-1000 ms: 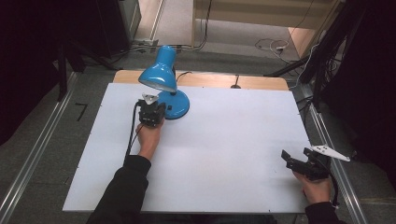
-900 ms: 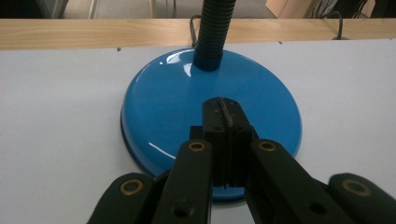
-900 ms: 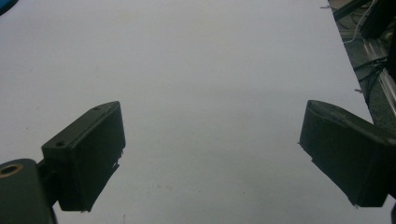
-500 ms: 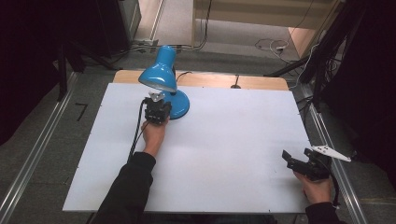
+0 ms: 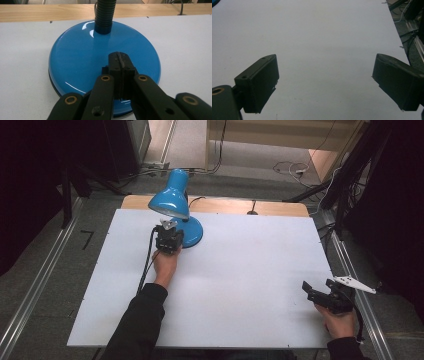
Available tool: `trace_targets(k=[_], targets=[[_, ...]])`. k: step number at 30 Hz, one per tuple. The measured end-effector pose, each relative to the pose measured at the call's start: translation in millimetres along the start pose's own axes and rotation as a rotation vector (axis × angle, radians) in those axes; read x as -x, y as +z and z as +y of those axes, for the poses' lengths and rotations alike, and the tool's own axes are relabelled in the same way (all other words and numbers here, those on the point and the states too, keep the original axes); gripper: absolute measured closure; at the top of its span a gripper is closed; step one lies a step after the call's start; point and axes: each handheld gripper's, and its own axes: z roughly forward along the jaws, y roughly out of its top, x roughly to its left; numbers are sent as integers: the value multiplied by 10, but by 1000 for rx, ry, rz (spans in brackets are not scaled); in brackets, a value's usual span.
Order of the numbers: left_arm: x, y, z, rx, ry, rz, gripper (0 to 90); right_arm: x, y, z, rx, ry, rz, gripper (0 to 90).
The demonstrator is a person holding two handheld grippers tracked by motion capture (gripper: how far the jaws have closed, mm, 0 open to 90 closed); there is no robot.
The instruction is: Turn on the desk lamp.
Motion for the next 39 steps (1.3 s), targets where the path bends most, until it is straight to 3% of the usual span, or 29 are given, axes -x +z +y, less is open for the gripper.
trace_targets(k=[10, 17, 27, 29, 39], targets=[[9, -5, -18, 8, -4, 4, 900, 7, -17, -6, 0, 8, -3, 56], [-12, -28, -40, 0, -30, -15, 900, 1, -14, -6, -2, 5, -2, 57], [-63, -70, -28, -8, -27, 13, 900, 3, -12, 1, 3, 7, -2, 56], [-73, -92, -25, -1, -35, 11, 764, 5, -17, 1, 6, 5, -2, 57], [-56, -281, -39, 41, -24, -3, 617, -7, -16, 1, 2, 3, -8, 56]])
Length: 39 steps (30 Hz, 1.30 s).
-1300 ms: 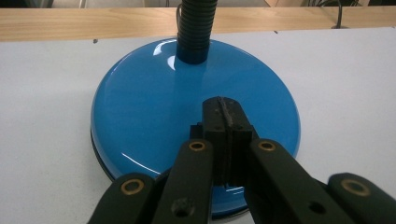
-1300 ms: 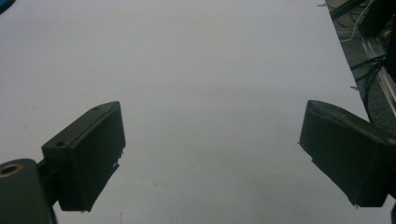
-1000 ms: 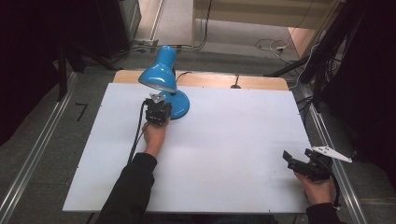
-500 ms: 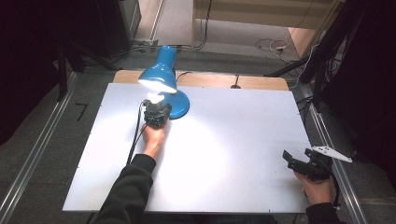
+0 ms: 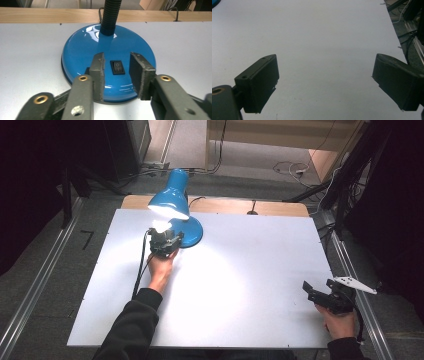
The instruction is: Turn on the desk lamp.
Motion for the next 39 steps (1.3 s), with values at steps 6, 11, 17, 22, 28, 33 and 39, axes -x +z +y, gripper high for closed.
trace_targets(k=[6, 11, 17, 22, 28, 33, 39], targets=[[32, -113, -2, 2, 7, -3, 482, -17, -12, 4, 6, -2, -1, 57], [59, -202, -14, 15, 8, -8, 426, -19, -17, 1, 3, -4, -3, 56], [25, -280, -68, 13, -13, -14, 403, -13, -37, 1, 9, -1, -5, 57], [-4, -334, -120, 0, -12, -15, 378, -15, -35, -2, 5, -1, -8, 56], [-54, -430, -175, 10, 6, 3, 377, -17, -31, -4, 1, -4, -12, 57], [-91, -560, -206, 16, 14, 15, 376, -18, -31, -5, 3, -7, -13, 57], [-93, -720, -271, 10, 18, -4, 345, -24, -36, -2, 5, -6, -11, 57]])
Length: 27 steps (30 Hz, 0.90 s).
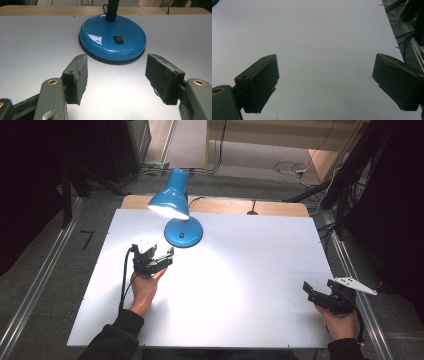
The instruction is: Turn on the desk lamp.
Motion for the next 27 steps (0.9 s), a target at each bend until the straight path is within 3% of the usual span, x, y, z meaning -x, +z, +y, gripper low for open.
trace_targets(k=[14, 27], targets=[[-76, -262, -104, -4, -28, 0, 345, 5, -21, 2, 7, 1, 11, 57], [-132, -461, -233, -14, -8, 15, 345, -6, -18, 3, 5, -3, 12, 57]])
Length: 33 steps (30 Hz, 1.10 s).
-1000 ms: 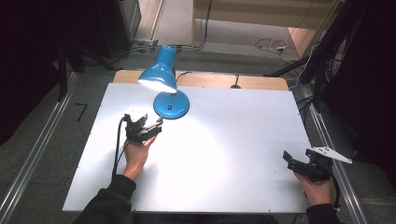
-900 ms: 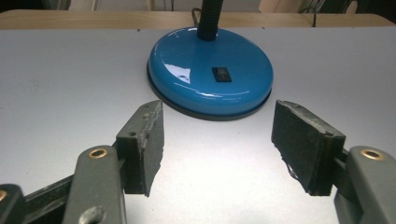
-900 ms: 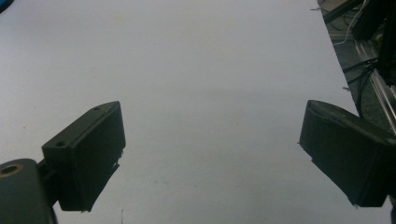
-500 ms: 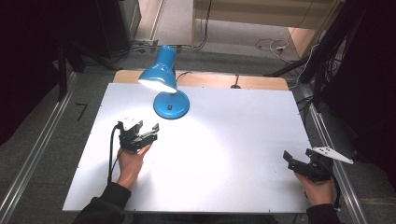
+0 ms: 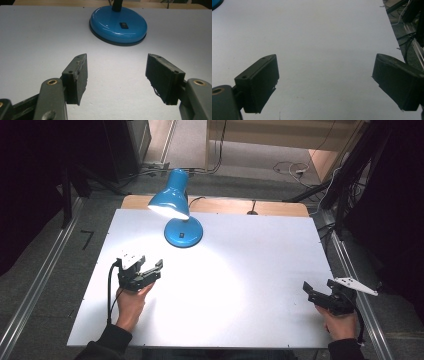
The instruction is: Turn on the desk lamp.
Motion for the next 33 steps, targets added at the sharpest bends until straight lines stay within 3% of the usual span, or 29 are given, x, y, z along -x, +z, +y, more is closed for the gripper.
trace_targets(k=[14, 33], targets=[[-35, -166, -113, -9, 24, 11, 346, 4, -6, -2, 2, 0, -1, 57], [-70, -370, -198, -10, -11, 13, 346, -5, -3, -3, -1, -5, -3, 57]])
